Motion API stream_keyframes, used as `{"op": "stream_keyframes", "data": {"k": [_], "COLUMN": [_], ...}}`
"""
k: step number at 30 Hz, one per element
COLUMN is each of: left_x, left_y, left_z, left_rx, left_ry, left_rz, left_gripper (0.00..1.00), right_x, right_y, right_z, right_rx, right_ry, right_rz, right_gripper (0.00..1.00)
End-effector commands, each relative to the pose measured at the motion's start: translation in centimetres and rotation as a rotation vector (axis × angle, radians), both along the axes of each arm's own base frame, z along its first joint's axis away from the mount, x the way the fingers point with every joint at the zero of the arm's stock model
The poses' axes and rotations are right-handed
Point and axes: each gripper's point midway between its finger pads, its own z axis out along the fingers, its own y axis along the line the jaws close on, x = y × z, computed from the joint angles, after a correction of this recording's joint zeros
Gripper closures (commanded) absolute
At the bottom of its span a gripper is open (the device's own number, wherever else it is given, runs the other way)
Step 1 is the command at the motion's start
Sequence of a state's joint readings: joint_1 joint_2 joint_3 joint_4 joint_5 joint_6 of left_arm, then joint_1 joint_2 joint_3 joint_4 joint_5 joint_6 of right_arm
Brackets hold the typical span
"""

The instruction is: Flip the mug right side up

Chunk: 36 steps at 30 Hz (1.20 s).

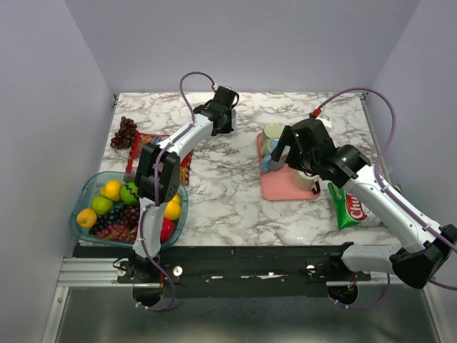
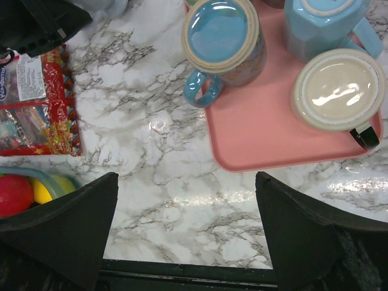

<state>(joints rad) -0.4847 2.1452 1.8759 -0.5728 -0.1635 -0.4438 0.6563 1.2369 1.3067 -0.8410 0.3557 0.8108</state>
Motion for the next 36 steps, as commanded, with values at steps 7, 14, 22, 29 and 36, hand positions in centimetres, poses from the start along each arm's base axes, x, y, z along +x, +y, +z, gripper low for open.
{"op": "stream_keyframes", "data": {"k": [7,14,22,29,36], "left_x": [4.7,4.6,3.6,1.2,-3.1], "left_y": [-1.1,-1.1,-2.4,-2.7,0.3], "left_z": [1.1,0.1,2.3,7.7,16.7], "left_rx": [0.012,0.039,-0.008,-0.082,-0.127], "left_ry": [-0.163,-0.152,-0.169,-0.208,-0.342], "left_rz": [0.06,0.049,-0.027,-0.073,-0.06], "left_gripper": [1.0,0.87,0.44,0.21,0.06], "right_x": [0.6,0.5,0.5,1.6,3.5], "right_y": [-0.5,-0.6,-0.8,-0.1,1.4], "right_z": [-1.3,-1.9,-2.7,-3.4,-6.0], "right_rx": [-0.071,-0.069,-0.098,-0.115,-0.103], "right_ry": [0.04,0.06,0.11,0.127,0.203], "right_rz": [0.007,0.001,-0.017,-0.018,-0.109], "right_gripper": [0.0,0.0,0.0,0.0,0.01]}}
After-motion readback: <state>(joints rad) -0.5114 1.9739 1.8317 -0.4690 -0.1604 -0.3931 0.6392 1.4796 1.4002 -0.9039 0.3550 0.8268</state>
